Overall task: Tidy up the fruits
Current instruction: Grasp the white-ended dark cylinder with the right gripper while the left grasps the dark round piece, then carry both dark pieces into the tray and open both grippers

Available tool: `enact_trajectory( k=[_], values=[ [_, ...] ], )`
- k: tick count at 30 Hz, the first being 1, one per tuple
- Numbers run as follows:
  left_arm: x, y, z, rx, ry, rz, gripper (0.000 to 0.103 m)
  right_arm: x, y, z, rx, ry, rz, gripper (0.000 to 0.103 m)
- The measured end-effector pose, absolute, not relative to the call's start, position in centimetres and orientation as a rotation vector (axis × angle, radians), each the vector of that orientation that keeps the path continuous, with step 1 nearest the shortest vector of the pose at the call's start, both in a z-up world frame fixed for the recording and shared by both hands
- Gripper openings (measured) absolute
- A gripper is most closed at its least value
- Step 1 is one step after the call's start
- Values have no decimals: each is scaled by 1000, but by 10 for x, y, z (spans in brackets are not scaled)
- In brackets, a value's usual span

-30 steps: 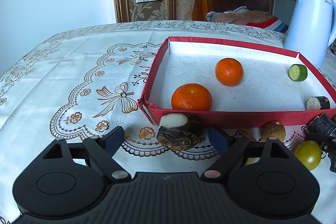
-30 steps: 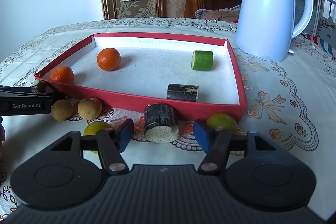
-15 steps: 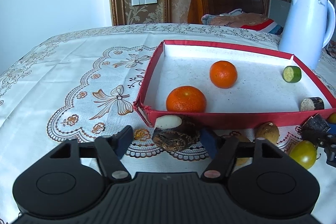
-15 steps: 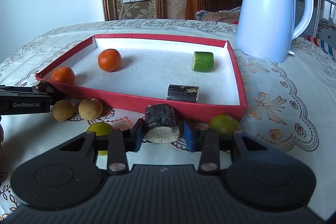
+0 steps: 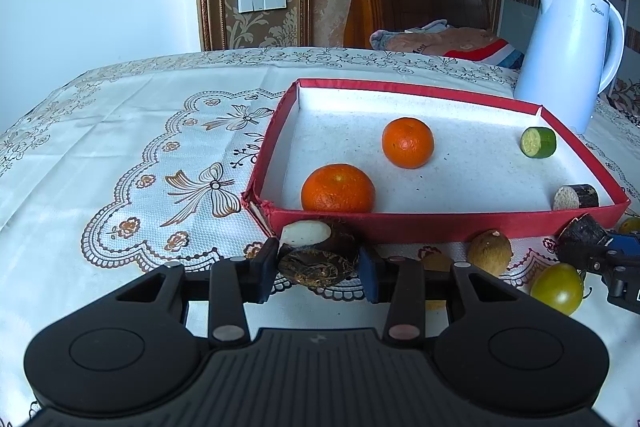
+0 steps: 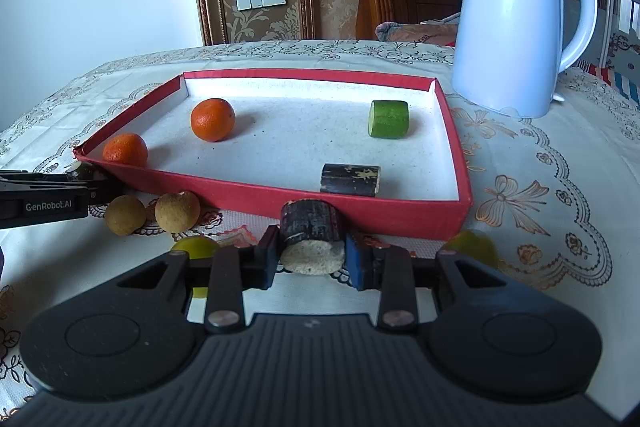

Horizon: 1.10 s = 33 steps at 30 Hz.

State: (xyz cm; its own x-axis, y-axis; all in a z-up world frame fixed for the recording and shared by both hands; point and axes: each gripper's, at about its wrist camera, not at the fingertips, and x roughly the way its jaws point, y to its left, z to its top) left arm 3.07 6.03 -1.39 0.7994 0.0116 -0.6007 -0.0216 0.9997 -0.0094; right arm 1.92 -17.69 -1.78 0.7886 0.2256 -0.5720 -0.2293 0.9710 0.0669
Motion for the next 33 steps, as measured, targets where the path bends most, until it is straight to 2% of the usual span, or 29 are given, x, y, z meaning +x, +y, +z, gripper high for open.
enact_trajectory(
  k=[12,20,33],
  values=[
    [15,65,-9,-61,613,-1,41,5,-187,-14,32,561,256,32],
    [4,63,2,-92,522,-44,41,-1,-199,1,57,472,209,32],
    [51,21,15,-40,562,-93,41,45,-201,18,17,442,143,32]
  ],
)
